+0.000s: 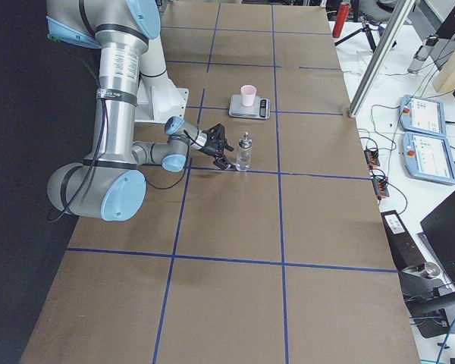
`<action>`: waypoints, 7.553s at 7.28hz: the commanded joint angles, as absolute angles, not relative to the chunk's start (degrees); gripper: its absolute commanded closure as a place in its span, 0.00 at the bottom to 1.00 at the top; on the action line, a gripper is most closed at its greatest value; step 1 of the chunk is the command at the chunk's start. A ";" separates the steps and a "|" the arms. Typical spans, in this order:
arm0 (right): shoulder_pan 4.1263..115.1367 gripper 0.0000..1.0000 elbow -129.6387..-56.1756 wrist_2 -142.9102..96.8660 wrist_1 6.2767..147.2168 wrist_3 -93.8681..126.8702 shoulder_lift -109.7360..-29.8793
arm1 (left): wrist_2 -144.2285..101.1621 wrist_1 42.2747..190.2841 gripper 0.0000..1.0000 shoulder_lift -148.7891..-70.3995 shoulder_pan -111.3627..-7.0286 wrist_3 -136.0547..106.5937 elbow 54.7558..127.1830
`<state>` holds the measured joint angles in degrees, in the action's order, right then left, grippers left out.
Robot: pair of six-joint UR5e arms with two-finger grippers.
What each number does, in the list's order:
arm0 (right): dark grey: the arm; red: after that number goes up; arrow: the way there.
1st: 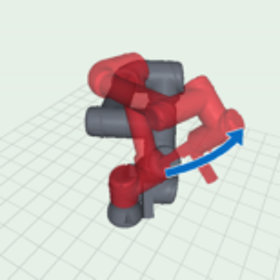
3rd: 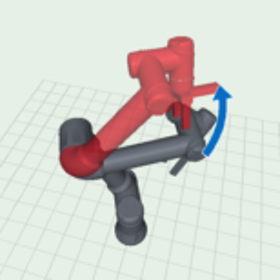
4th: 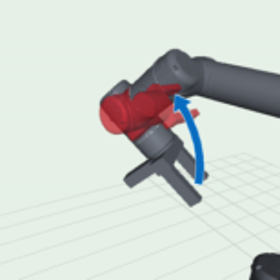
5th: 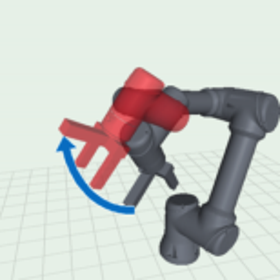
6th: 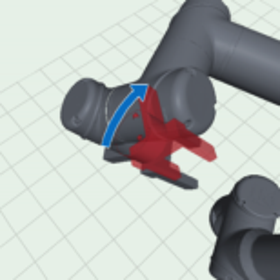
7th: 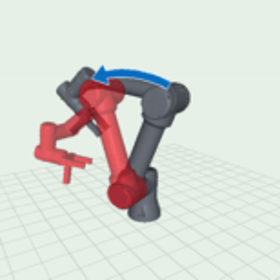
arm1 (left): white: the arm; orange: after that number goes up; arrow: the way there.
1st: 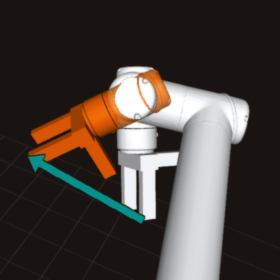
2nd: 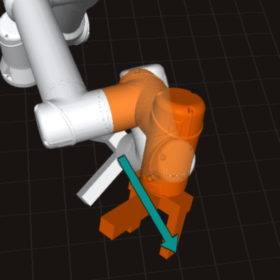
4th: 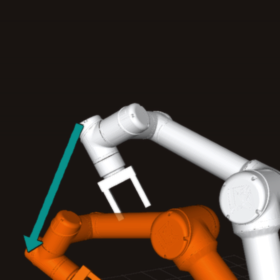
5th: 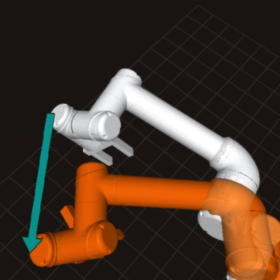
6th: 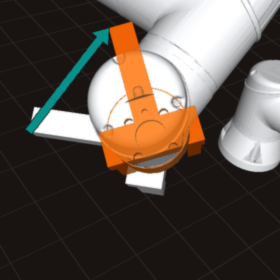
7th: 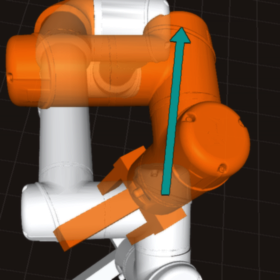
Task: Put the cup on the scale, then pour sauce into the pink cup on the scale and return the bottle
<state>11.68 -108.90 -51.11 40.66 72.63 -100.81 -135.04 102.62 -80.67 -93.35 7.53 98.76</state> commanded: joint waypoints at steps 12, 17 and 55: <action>15.90 0.00 -104.95 -47.81 40.69 66.80 -95.98 | -134.82 102.57 0.00 -80.51 -93.34 7.65 98.79; 16.26 1.00 -102.92 -45.81 40.52 66.97 -93.34 | -134.91 102.66 0.00 -80.51 -93.34 7.65 98.79; 12.74 1.00 -90.53 -7.29 87.45 3.34 -59.50 | -135.26 102.74 0.00 -80.60 -92.99 7.65 98.70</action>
<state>12.75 -90.53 -7.31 87.48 3.27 -59.44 -135.24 102.74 -80.60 -92.99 7.64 98.70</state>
